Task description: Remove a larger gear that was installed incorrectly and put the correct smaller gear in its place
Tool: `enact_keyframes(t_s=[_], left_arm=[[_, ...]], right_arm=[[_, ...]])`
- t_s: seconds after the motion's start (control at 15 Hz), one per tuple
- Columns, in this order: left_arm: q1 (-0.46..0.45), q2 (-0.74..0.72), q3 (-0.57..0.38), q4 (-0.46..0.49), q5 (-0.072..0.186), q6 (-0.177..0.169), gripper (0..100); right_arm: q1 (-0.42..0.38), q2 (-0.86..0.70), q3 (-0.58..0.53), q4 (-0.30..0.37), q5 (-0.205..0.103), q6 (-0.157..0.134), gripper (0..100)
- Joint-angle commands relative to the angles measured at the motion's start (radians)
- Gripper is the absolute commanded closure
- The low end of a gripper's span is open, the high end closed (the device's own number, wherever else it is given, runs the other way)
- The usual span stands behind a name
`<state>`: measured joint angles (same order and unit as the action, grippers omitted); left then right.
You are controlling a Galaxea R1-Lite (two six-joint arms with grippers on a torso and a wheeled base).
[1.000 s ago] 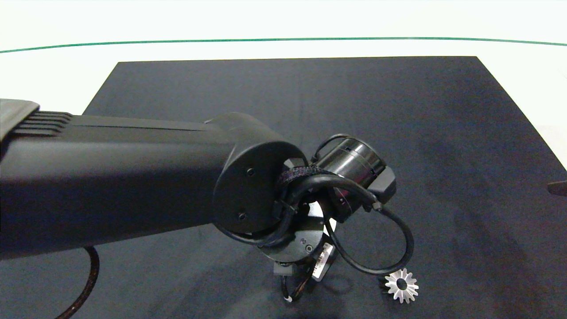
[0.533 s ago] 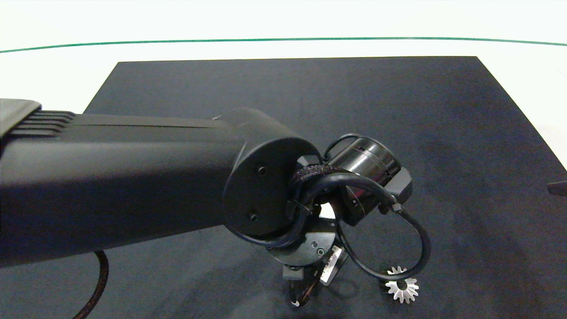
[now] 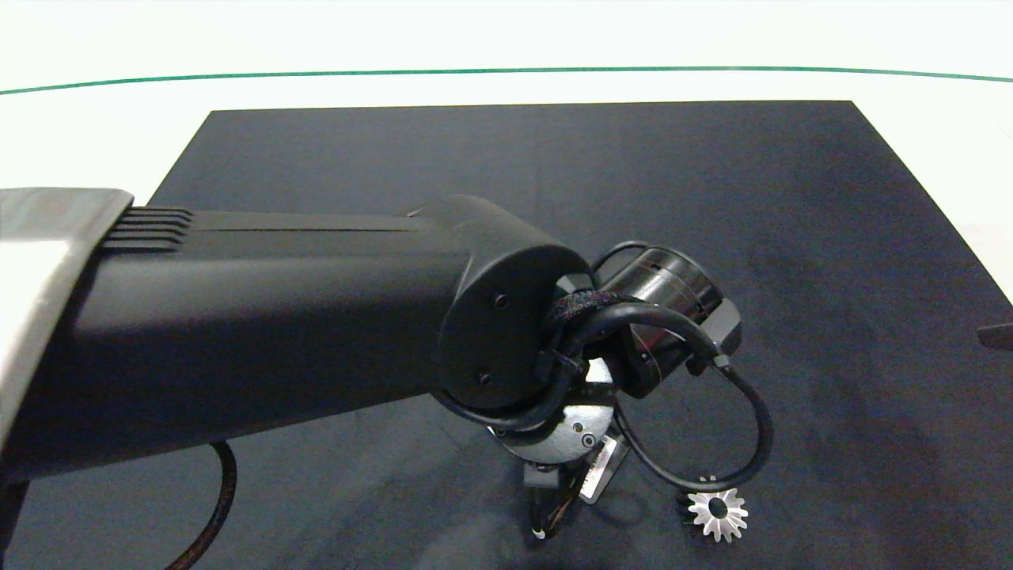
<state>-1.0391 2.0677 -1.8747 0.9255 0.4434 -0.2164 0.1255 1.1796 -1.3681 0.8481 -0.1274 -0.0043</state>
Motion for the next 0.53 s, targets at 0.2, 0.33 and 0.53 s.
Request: enact_keyframes(t_s=[0.2,0.33,0.53], left_arm=[[-0.005,0.003,0.0,0.006,0.003,-0.003,90],[-0.002,0.002,0.005,0.007,0.003,-0.005,90],[0.004,-0.001,0.005,0.035,0.005,-0.014,90]], right_arm=[[0.0,0.0,0.001,0.005,-0.001,0.0,0],[0.0,0.0,0.001,0.005,0.0,0.0,0],[0.0,0.0,0.001,0.005,0.0,0.0,0]])
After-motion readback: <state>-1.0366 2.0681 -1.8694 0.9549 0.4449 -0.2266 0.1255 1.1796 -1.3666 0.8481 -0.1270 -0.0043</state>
